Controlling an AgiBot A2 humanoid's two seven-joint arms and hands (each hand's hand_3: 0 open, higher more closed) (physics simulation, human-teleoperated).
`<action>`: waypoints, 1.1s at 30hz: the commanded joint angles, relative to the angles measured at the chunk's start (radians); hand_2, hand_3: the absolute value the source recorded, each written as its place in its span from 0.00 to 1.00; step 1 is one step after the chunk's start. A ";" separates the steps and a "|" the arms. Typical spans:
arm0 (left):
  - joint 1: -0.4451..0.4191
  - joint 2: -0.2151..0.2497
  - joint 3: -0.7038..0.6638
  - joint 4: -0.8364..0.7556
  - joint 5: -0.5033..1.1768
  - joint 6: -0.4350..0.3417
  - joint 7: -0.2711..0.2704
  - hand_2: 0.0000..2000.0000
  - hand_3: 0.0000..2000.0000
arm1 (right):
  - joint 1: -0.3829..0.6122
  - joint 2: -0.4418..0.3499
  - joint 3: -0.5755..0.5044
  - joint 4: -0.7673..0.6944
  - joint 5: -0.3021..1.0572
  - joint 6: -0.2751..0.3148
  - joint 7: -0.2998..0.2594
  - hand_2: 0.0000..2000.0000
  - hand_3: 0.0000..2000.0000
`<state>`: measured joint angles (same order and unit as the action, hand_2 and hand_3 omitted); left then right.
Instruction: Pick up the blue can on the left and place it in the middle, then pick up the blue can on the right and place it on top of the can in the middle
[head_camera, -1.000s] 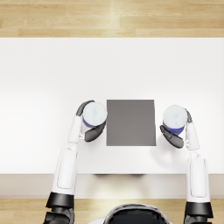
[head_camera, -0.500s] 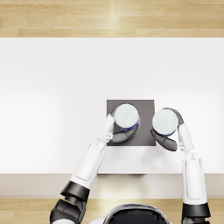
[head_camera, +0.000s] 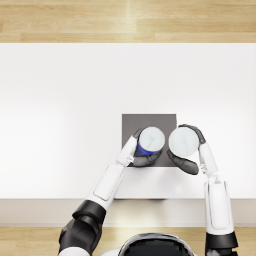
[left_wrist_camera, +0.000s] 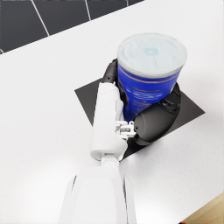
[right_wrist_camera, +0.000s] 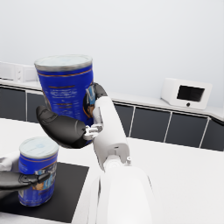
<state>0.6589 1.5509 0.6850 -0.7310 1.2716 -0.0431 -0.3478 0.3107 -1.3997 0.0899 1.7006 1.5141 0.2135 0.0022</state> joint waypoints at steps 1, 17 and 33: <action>0.042 0.006 0.026 0.048 -0.001 -0.011 -0.006 1.00 0.76 | 0.043 -0.014 0.029 0.040 0.000 0.001 0.001 1.00 0.76; -0.330 -0.207 -0.313 -0.899 -0.001 0.041 0.305 0.00 0.00 | 0.286 -0.157 0.202 -0.052 0.000 -0.003 0.008 1.00 0.76; -0.474 -0.244 -0.503 -1.148 -0.001 0.043 0.348 0.00 0.00 | 0.303 -0.111 0.384 -0.258 -0.001 -0.472 -0.147 1.00 0.76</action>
<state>0.1768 1.3050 0.1979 -1.8497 1.2706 0.0000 -0.0001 0.6040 -1.5077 0.4764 1.4643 1.5135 -0.2643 -0.1441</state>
